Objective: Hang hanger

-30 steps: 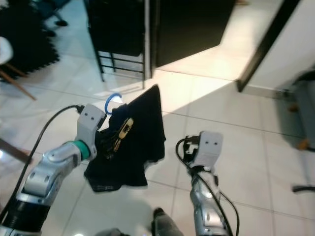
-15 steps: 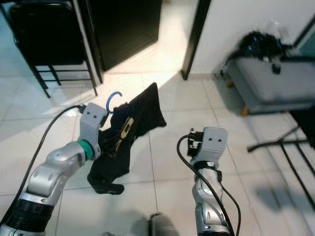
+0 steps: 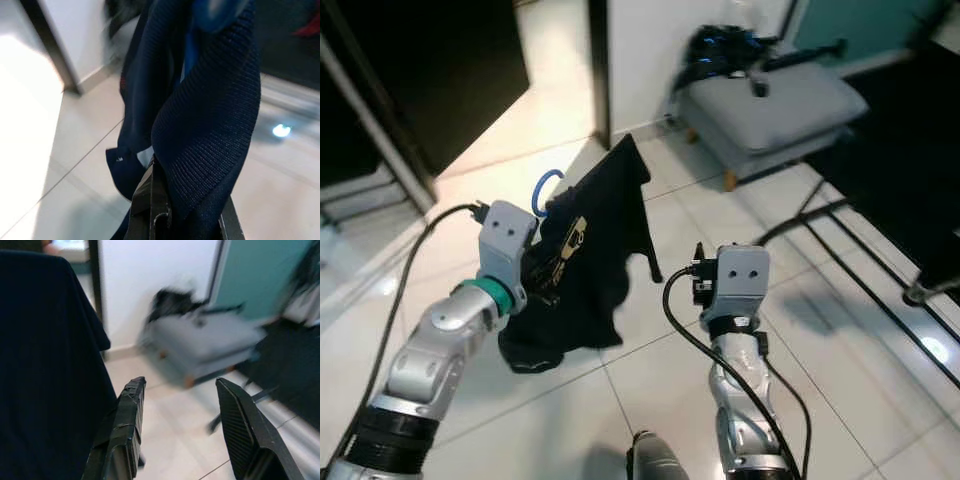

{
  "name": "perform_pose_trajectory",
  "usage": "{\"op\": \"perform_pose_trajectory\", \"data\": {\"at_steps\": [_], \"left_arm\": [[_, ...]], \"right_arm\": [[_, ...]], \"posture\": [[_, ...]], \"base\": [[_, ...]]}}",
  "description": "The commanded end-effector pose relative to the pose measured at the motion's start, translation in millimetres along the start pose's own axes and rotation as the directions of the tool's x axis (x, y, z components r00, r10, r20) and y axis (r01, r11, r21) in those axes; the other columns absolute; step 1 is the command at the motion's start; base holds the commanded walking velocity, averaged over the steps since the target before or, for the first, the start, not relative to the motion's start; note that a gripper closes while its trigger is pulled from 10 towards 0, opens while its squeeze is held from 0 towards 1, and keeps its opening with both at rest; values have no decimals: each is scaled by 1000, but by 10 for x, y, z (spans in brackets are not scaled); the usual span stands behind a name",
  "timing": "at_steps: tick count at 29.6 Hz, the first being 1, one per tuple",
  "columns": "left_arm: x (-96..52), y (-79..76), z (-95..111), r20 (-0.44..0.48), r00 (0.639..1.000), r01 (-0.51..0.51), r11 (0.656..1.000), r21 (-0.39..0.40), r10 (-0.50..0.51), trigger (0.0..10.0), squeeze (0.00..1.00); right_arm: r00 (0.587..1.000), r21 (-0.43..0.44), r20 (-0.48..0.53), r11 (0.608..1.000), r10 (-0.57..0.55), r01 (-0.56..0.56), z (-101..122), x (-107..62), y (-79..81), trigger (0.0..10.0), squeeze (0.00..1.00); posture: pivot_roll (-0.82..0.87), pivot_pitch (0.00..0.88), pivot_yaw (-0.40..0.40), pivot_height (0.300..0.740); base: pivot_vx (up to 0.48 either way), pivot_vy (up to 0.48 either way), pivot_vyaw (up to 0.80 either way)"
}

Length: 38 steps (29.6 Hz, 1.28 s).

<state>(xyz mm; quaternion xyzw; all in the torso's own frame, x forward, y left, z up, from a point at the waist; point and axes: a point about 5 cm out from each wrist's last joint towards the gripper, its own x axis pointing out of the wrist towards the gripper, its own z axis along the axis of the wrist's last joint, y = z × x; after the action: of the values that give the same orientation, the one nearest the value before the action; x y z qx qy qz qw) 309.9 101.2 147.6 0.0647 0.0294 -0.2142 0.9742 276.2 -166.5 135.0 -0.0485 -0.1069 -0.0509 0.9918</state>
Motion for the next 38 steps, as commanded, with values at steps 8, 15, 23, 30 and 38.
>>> {"op": "perform_pose_trajectory", "data": {"at_steps": [8, 15, 23, 30, 38], "left_arm": [[21, 19, 19, 35, 999, -19, 999, -39, 20, 10000, 0], [51, -13, 56, 59, 998, -18, 998, -57, 21, 10000, 0], [84, 21, 72, 64, 998, -17, 997, -70, 21, 10000, 0], [110, 1, 83, 63, 998, -3, 998, -68, 8, 10000, 0], [127, 19, 74, 69, 997, -23, 999, -45, 27, 10000, 0]], "right_arm": [[1000, 16, 13, 1000, 2, -2, 77, 3, 50, 10000, 0], [1000, 12, 8, 1000, -11, 11, 89, -20, 22, 10000, 0], [1000, 18, 4, 1000, -18, 18, 90, -21, 27, 10000, 0], [1000, 20, -2, 999, -26, 26, 89, -27, 11, 10000, 0], [999, 20, -8, 999, -31, 31, 83, -51, 21, 10000, 0]], "posture": [[-150, 30, 88, 740], [-164, 30, 101, 740], [-173, 28, 109, 740], [-181, 30, 116, 740], [-188, 37, 121, 740]], "base": [[0, 0, -788], [0, 0, -788], [0, 0, -788], [0, 0, -788], [0, 0, -789]]}}
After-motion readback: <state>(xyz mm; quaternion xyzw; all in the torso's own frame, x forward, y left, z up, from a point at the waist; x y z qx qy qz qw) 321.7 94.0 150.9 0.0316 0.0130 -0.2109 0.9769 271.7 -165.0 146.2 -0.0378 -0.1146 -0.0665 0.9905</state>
